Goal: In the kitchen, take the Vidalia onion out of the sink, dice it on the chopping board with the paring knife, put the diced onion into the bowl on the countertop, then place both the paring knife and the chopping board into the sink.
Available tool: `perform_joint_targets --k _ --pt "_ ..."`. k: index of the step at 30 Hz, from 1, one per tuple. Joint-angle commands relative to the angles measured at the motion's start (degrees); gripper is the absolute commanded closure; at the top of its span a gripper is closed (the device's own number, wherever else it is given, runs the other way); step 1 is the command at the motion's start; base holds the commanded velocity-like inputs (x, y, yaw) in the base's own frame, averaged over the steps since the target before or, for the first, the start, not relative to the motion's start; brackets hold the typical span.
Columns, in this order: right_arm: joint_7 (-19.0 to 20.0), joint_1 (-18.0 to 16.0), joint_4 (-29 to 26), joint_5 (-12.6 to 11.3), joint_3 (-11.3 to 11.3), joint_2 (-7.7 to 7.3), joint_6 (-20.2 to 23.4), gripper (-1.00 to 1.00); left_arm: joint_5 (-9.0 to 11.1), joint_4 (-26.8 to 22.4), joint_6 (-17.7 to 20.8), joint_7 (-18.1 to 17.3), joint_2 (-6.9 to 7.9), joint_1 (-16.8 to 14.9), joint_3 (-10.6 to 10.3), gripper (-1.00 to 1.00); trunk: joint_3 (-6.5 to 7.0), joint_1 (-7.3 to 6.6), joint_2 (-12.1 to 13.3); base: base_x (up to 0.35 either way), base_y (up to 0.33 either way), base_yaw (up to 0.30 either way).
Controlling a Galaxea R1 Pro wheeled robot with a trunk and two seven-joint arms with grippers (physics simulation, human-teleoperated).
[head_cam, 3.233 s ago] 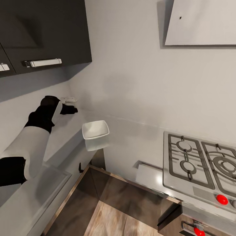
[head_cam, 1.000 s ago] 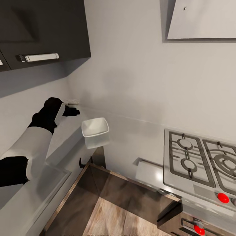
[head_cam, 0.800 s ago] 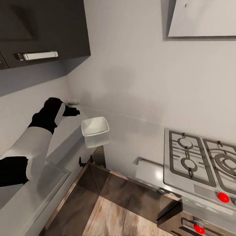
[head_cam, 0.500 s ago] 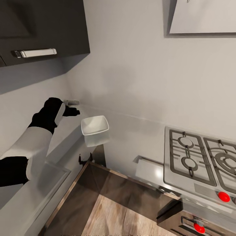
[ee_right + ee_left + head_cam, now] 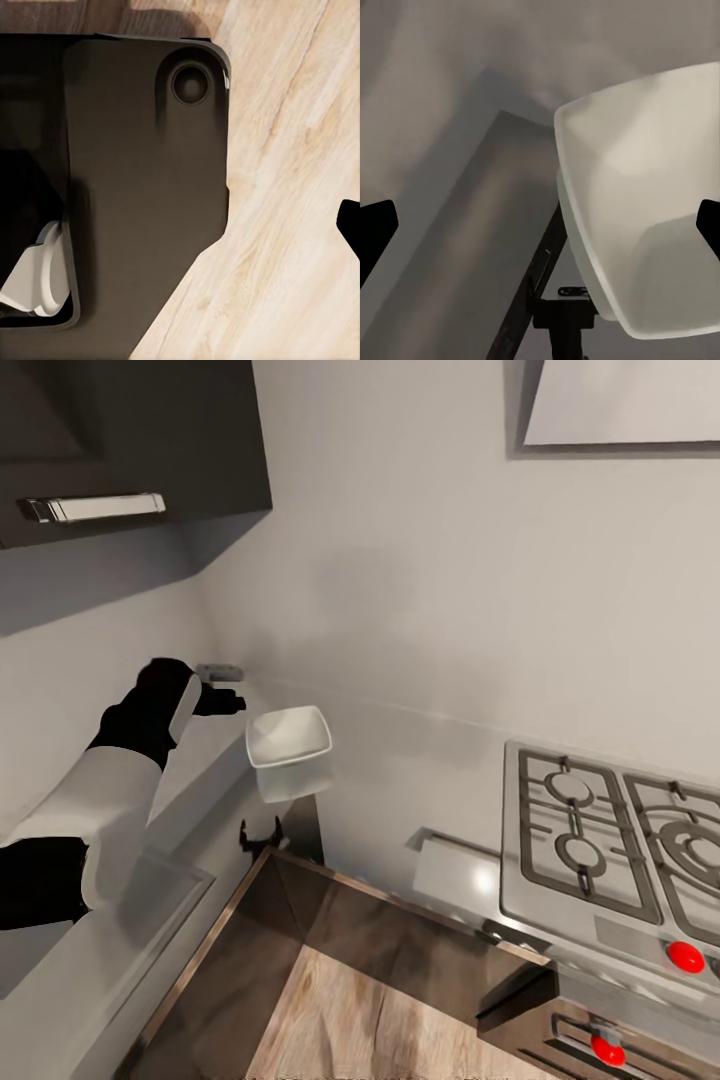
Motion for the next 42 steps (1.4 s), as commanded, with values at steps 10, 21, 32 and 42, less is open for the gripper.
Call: perform_joint_targets --k 10,21,32,42 --pt "-0.22 -0.03 0.02 0.02 0.06 0.01 -0.16 -1.0 0.07 -0.18 0.25 0.15 0.03 -0.04 -0.17 -1.0 -1.01 0.03 -0.11 0.0 0.0 0.0" --pt "-0.2 -0.04 0.02 0.02 0.06 0.01 -0.16 -1.0 0.07 -0.03 0.23 0.15 0.03 -0.04 -0.13 -1.0 -2.0 0.03 -0.11 0.0 0.0 0.0" --pt "-0.17 -0.03 0.02 0.02 0.06 0.01 -0.16 -1.0 0.07 0.04 0.23 0.15 0.03 -0.04 -0.16 -1.0 -2.99 0.03 -0.11 0.0 0.0 0.0" --pt "-0.18 -0.02 0.02 0.02 0.06 0.01 -0.16 -1.0 0.08 0.1 0.23 0.15 -0.05 -0.04 -0.18 -1.0 -3.85 0.03 -0.11 0.0 0.0 0.0"
